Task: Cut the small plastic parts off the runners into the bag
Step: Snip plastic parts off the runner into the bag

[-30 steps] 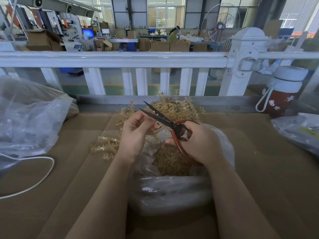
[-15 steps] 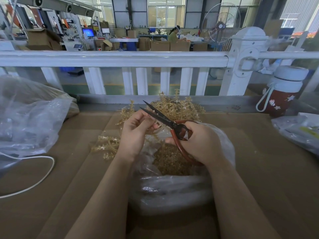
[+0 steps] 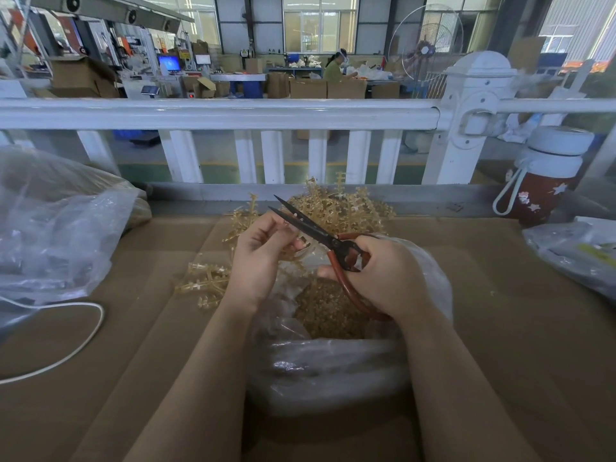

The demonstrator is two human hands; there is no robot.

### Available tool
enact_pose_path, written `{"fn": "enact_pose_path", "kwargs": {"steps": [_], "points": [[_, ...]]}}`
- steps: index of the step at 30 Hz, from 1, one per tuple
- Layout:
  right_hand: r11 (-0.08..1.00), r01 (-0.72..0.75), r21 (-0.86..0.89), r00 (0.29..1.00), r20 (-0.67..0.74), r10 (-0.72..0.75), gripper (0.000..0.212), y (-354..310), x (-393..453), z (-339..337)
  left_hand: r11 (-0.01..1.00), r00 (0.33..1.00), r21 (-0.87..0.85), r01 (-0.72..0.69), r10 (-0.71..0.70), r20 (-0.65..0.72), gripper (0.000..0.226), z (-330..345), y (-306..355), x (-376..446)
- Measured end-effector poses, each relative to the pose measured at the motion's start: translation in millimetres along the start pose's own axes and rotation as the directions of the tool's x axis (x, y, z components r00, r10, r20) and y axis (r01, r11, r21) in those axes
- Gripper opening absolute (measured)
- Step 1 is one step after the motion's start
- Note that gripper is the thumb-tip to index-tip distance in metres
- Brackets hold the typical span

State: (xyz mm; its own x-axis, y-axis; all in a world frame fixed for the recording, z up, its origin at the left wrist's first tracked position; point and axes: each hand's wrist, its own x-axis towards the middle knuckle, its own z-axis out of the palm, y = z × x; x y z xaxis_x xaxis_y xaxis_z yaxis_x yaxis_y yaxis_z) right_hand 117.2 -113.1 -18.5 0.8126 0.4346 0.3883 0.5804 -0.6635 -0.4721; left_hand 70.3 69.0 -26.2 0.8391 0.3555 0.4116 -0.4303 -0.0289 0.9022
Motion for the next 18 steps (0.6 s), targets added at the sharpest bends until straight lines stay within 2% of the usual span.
{"fn": "enact_pose_path", "kwargs": {"steps": [7,11,18], "points": [[0.999,0.006,-0.048,1.0,0.006,-0.005,0.041,-1.3,-2.2,-4.8,1.0,1.0,0.015,-0.007,0.007,0.016,0.02,1.5,-1.6,-0.6],[1.0,0.011,-0.02,1.0,-0.007,-0.012,0.037,-2.2,-3.2,-4.7,0.997,0.997,0.059,-0.042,0.038,0.067,0.018,6.9,-0.9,-2.2],[1.0,0.001,0.009,1.0,-0.006,-0.001,0.041,-0.8,-2.0,-3.4,0.997,0.996,0.059,-0.044,0.039,0.078,0.02,6.6,1.5,-1.4]]}}
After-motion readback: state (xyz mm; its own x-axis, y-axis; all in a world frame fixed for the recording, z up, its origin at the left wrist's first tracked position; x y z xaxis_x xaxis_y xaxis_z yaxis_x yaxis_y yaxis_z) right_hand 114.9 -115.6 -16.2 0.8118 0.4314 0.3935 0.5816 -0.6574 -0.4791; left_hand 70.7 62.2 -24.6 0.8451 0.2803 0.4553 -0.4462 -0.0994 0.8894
